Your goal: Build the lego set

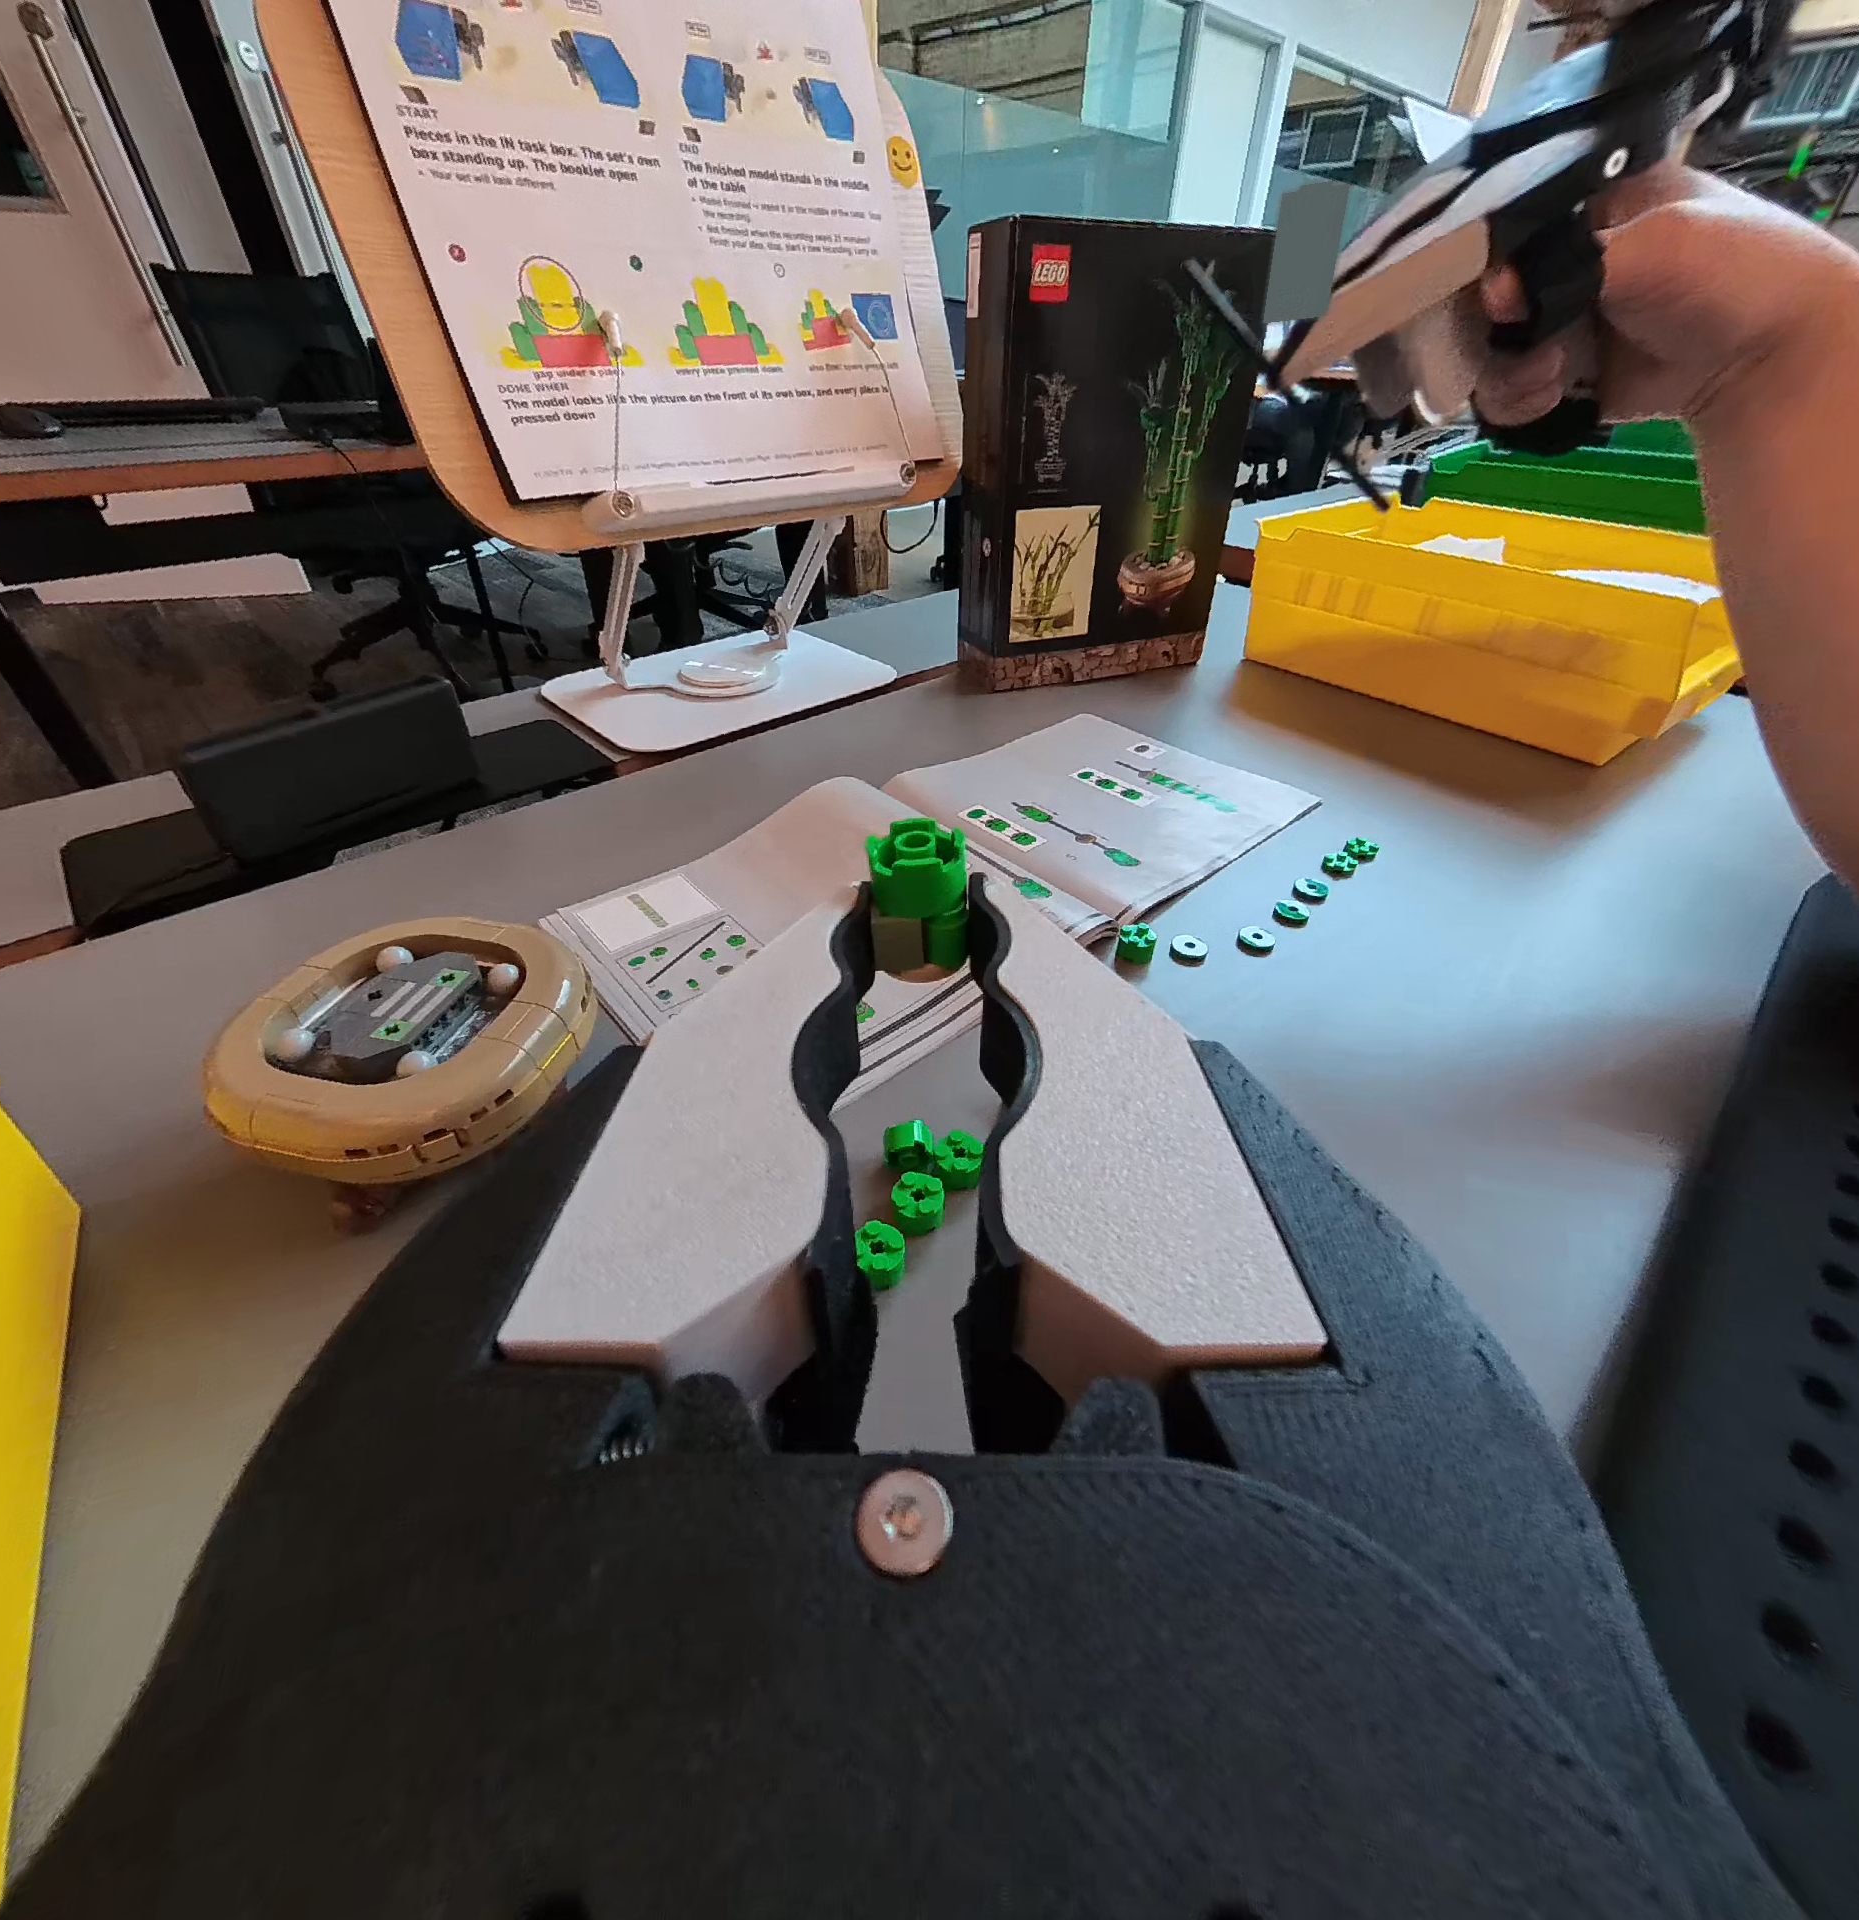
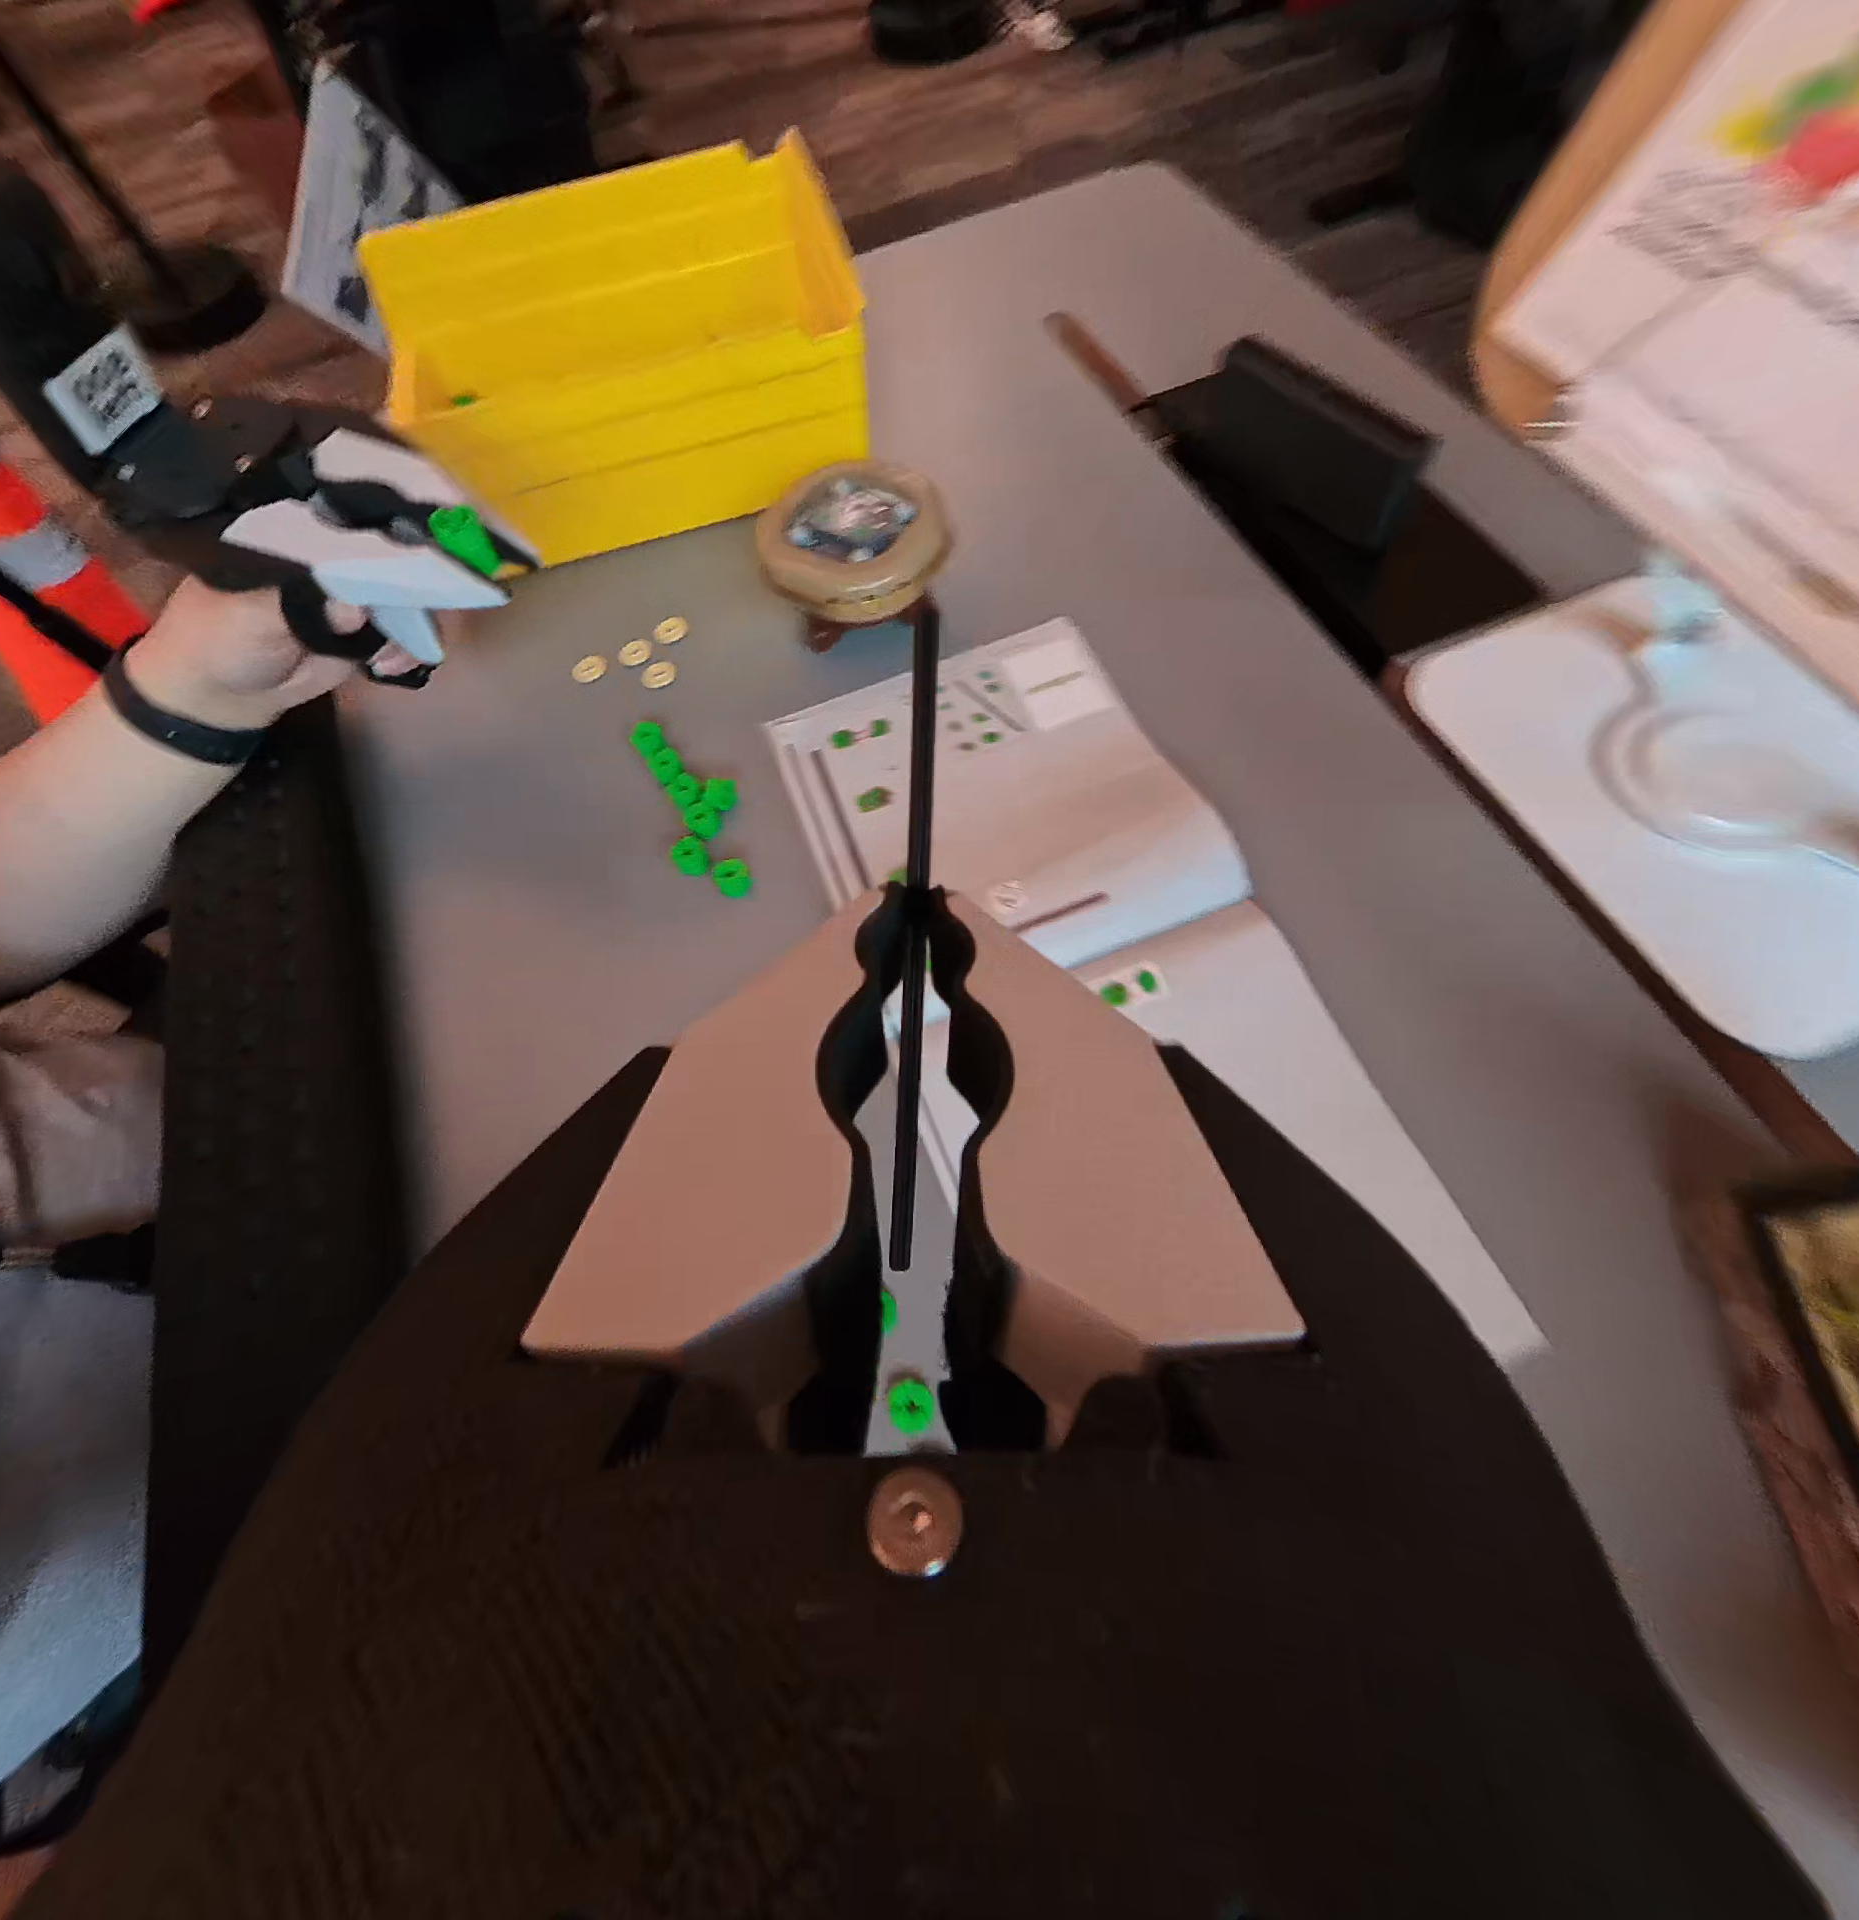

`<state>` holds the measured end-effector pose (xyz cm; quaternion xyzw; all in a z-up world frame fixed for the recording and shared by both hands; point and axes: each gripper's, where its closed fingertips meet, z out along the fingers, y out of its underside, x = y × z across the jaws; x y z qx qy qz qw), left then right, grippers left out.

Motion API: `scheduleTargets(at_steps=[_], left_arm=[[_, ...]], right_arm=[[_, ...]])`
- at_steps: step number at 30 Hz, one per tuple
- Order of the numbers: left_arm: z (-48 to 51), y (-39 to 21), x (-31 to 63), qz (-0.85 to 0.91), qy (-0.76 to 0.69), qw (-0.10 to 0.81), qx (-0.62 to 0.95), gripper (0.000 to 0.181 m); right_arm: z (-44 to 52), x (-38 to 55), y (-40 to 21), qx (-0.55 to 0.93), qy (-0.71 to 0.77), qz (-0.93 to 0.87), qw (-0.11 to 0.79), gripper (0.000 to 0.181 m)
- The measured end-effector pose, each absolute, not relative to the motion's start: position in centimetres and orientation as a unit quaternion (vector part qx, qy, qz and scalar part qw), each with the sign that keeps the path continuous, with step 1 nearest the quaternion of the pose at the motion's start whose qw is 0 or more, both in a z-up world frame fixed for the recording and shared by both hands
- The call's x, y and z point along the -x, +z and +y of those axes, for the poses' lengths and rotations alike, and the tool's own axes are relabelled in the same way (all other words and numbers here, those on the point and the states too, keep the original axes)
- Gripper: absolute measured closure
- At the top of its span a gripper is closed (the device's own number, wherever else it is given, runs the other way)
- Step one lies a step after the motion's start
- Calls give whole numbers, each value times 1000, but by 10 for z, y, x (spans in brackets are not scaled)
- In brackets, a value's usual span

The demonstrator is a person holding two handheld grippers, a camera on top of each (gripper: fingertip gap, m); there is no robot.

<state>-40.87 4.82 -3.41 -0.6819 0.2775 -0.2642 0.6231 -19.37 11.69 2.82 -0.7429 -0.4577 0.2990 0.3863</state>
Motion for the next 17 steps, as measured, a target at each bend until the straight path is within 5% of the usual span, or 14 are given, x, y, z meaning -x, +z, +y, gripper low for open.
scheduleTargets(at_steps=[9,17], left_arm=[[50,-33,414,257,-283,621,684,166],[53,-37,412,264,-278,614,691,166]], right_arm=[[112,331,-109,746,225,-612,139,179],[126,359,-136,717,184,-662,116,179]])
